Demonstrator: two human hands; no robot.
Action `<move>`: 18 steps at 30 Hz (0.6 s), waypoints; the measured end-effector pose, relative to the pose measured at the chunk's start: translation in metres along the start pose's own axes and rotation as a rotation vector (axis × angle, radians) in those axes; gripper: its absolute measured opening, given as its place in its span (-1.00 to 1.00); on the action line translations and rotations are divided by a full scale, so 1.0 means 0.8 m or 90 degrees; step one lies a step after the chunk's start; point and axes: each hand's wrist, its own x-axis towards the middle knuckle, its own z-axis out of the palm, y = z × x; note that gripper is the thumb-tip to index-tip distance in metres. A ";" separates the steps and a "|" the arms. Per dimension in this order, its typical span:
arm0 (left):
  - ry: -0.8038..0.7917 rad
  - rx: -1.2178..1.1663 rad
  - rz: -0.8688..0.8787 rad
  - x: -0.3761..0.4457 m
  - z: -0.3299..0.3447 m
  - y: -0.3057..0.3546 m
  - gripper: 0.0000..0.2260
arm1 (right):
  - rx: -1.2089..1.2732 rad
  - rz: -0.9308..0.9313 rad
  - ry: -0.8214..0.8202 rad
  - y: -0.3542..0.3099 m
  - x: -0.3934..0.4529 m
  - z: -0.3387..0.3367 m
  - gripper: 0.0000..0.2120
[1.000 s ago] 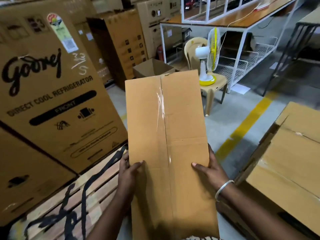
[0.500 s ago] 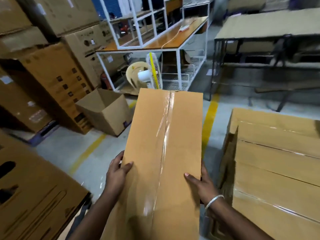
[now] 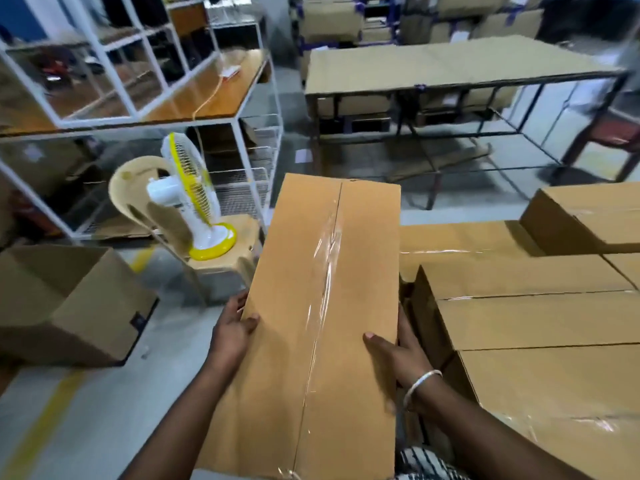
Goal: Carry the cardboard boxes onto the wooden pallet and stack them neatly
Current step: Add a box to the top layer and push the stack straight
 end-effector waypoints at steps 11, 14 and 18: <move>-0.220 0.042 0.104 0.245 0.130 0.080 -0.55 | 0.046 0.034 0.194 -0.012 0.186 -0.023 -0.33; -0.303 0.072 0.091 0.318 0.183 0.112 -0.53 | 0.063 0.031 0.242 -0.022 0.260 -0.043 -0.35; -0.367 0.128 0.102 0.404 0.261 0.163 -0.54 | 0.071 0.032 0.305 -0.045 0.346 -0.078 -0.38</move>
